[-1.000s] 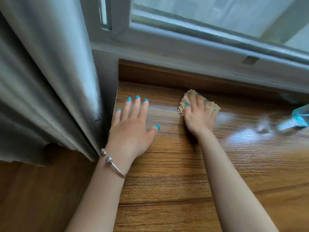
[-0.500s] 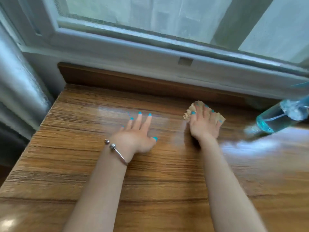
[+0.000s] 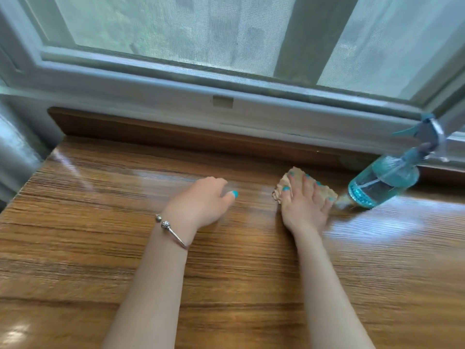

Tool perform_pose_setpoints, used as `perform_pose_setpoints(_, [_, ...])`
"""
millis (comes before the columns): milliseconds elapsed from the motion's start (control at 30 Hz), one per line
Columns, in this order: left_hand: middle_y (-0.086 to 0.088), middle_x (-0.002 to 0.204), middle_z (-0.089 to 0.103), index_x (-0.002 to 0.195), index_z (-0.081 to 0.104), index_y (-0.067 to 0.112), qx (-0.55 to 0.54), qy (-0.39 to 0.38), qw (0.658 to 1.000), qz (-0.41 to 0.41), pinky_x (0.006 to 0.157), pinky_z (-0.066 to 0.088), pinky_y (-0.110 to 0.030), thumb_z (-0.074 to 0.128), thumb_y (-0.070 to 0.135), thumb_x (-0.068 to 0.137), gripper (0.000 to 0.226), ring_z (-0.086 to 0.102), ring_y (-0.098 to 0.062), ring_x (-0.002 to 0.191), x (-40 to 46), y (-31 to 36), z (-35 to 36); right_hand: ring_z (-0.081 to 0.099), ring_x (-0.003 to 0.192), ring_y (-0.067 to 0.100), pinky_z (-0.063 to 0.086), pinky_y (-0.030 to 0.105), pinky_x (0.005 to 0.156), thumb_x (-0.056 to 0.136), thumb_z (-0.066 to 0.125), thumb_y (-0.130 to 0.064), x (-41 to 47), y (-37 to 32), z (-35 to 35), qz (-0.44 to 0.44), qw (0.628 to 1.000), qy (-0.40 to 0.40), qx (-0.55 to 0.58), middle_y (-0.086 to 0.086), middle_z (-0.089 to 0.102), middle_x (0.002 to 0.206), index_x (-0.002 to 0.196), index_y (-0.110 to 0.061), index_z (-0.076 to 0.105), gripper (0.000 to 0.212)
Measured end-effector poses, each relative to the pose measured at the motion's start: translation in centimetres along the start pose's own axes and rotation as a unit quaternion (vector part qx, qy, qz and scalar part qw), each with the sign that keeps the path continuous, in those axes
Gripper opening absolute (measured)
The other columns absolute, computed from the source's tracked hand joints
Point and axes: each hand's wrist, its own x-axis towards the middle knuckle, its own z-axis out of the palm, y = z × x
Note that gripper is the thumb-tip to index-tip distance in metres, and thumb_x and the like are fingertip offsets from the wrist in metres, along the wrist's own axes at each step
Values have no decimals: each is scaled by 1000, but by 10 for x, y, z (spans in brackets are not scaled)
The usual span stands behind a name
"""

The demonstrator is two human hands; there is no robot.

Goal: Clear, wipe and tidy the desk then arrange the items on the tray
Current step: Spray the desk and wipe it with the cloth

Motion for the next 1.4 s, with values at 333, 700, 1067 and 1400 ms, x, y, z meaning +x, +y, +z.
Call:
perform_pose_setpoints(333, [1, 130, 56, 138, 48, 25, -21, 40, 998, 46, 100, 44, -41, 47, 47, 95, 48, 52, -20, 118, 15, 11, -11, -2, 151, 17, 0, 48, 120, 101, 14, -45, 7, 30, -2, -99, 994, -44, 1, -12, 3, 164, 153, -47, 5, 52])
perform_pose_setpoints(700, [5, 132, 54, 143, 42, 29, -168, -17, 956, 239, 92, 37, -18, 60, 31, 92, 54, 50, -8, 115, 42, 91, 50, -20, 143, 0, -6, 37, 119, 101, 16, -51, -73, 106, -12, -110, 993, -49, 17, -30, -21, 152, 137, -66, -18, 52])
perform_pose_setpoints(1067, [-5, 142, 41, 147, 32, 20, -284, 37, 911, 296, 107, 26, -19, 86, 18, 68, 96, 36, -15, 132, 121, 240, 136, -17, 147, 7, -9, 38, 119, 100, 15, -52, -32, 204, -27, -48, 998, -44, 18, -22, -14, 159, 134, -64, -18, 49])
perform_pose_setpoints(1400, [20, 112, 59, 119, 49, 34, -288, 286, 880, 245, 84, 54, -23, 88, 38, 52, 78, 60, -3, 100, 92, 214, 87, -10, 150, 17, -12, 43, 118, 97, 10, -56, -9, 181, -20, -322, 943, -75, 36, -17, 2, 162, 146, -59, 0, 50])
